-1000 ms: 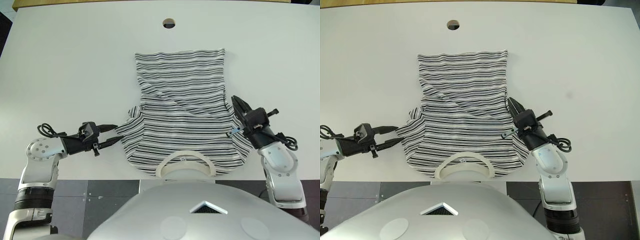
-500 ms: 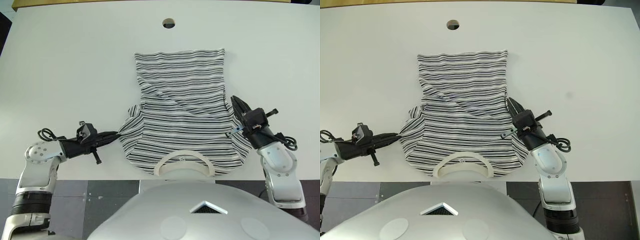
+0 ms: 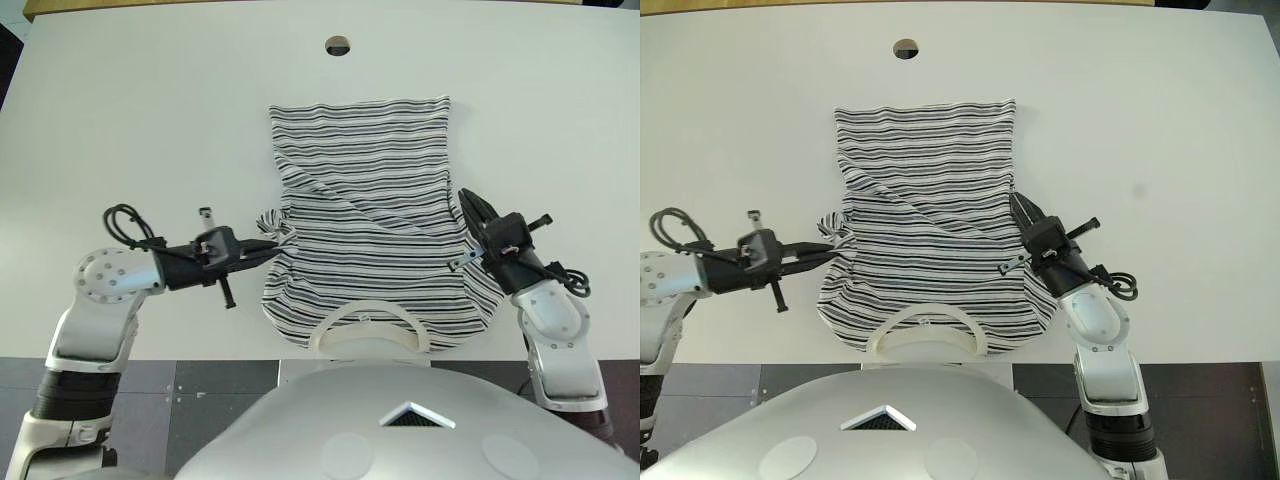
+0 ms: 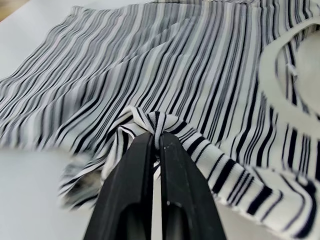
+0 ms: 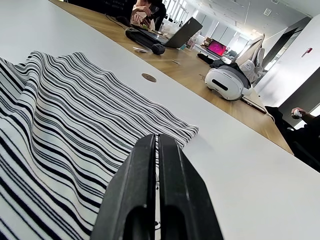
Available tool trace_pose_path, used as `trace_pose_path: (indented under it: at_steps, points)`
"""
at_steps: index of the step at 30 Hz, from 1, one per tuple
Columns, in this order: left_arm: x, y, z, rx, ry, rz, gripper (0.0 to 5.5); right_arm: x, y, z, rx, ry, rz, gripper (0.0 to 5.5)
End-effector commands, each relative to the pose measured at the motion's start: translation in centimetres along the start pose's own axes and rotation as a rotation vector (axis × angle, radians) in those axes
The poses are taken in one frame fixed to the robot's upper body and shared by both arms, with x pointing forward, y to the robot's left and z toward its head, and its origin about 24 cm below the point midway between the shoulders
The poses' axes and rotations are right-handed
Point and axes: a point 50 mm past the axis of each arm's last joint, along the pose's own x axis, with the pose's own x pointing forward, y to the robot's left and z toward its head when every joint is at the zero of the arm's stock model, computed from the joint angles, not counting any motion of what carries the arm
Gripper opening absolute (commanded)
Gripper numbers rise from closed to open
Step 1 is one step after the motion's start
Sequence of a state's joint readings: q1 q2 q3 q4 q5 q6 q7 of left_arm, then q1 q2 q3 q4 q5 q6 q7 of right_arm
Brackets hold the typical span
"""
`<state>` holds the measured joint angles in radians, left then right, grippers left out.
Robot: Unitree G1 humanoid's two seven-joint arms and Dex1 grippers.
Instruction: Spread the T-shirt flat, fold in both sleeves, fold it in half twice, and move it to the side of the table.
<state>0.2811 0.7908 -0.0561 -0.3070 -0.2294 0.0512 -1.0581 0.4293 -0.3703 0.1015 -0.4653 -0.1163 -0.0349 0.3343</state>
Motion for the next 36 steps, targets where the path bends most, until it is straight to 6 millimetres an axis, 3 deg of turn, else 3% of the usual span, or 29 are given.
trace_pose_path:
  at_steps: [1, 7, 12, 20, 22, 28, 36]
  points:
    - [2.2, -0.6, 0.9, 0.060, -0.016, -0.043, 0.11, 0.1, -0.5, -0.2, -0.010, 0.007, -0.001, 0.10]
    - [4.3, -2.7, 0.3, 0.075, 0.002, -0.137, 0.11, -1.0, -3.4, -1.7, 0.208, 0.094, -0.139, 0.10]
    - [5.3, -3.9, 0.1, 0.052, -0.006, -0.175, 1.02, -3.4, -5.3, -4.0, 0.442, 0.253, -0.258, 0.10]
    - [5.5, -4.2, -0.7, -0.006, 0.006, -0.123, 2.33, -6.0, -3.9, -4.4, 0.563, 0.389, -0.179, 1.56]
    - [5.4, -3.9, -0.3, -0.006, -0.025, -0.091, 2.36, -6.2, -3.3, -4.4, 0.582, 0.404, -0.160, 1.92]
    - [3.4, -2.5, 2.6, -0.009, -0.239, 0.041, 2.36, -7.4, -4.0, -4.1, 0.588, 0.437, -0.171, 1.92]
    - [2.9, -0.8, 3.5, -0.048, -0.323, 0.195, 2.36, -8.4, -2.2, -5.7, 0.663, 0.547, -0.075, 1.92]
